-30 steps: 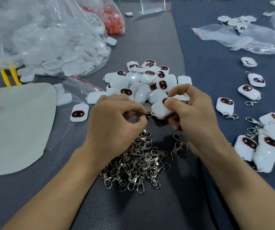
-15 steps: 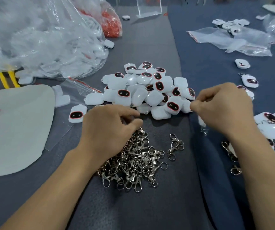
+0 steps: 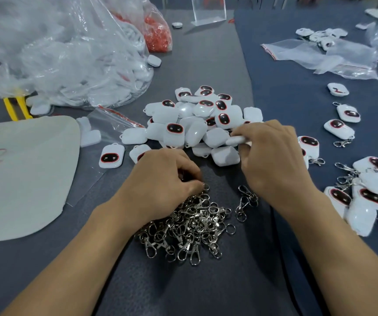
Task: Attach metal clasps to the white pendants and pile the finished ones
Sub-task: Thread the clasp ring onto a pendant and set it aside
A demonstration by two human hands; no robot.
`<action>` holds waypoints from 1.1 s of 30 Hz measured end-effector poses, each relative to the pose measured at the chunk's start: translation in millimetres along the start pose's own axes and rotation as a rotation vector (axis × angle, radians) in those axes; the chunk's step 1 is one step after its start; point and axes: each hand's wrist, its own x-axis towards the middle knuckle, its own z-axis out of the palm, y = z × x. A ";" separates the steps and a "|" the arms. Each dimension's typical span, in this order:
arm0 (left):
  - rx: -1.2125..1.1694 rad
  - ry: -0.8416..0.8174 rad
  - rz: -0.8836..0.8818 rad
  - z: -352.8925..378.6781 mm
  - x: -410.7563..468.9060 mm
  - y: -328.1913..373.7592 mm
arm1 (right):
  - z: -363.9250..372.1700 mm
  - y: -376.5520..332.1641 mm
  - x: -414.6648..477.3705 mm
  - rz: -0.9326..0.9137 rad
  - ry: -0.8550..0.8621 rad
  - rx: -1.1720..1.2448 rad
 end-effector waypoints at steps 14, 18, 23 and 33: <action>-0.081 0.441 -0.108 6.1 -9.1 18.1 | -4.5 -5.7 -1.5 0.302 0.195 0.392; -0.168 0.466 -0.088 8.4 -8.3 18.6 | -18.1 30.6 4.9 0.479 -0.002 0.107; -0.136 0.394 -0.077 10.9 -8.7 18.7 | -34.5 55.8 4.0 0.678 -0.062 -0.117; -0.164 0.288 -0.057 11.7 -5.9 8.8 | -4.4 -35.3 -16.8 0.191 0.003 0.516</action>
